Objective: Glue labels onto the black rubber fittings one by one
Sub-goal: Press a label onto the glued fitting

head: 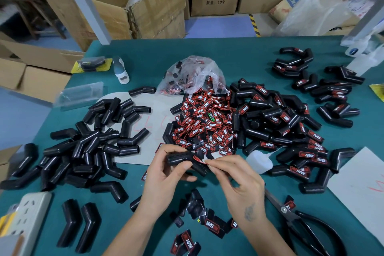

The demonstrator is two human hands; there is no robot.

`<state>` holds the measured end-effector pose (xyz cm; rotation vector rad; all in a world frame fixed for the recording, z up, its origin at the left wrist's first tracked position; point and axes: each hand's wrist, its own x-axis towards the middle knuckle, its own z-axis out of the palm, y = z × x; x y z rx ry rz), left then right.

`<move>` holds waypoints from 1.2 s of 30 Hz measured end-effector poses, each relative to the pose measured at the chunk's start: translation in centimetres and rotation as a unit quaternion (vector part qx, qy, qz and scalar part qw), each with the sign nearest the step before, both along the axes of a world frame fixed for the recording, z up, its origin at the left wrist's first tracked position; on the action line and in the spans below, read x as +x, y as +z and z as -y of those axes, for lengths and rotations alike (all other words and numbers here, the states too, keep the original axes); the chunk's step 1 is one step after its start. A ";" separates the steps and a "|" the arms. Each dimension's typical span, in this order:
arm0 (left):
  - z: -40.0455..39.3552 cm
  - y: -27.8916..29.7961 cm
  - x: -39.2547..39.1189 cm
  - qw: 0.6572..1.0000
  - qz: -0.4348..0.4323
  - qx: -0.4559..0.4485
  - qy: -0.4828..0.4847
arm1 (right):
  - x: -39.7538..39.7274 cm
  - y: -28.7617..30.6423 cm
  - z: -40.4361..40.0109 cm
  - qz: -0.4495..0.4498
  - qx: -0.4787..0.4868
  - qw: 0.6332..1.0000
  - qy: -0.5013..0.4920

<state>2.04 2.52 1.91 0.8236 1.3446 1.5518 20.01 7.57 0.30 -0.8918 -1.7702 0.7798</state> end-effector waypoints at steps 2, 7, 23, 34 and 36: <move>0.0 0.0 0.0 1.000 -0.002 -0.001 0.001 | 0.0 0.0 0.0 0.002 0.000 1.000 0.001; 0.0 0.0 0.1 1.000 -0.006 0.005 0.008 | 0.1 0.0 0.0 0.010 0.000 1.000 0.001; 0.1 -0.1 0.1 1.000 -0.019 0.013 0.013 | 0.1 0.1 -0.1 0.012 -0.003 1.000 0.019; 0.3 -0.1 0.3 0.999 -0.022 0.034 0.029 | 0.2 0.3 -0.1 0.013 0.015 1.000 0.023; 0.4 0.0 0.3 0.999 -0.023 0.041 0.027 | 0.2 0.4 -0.1 0.018 0.028 0.999 0.025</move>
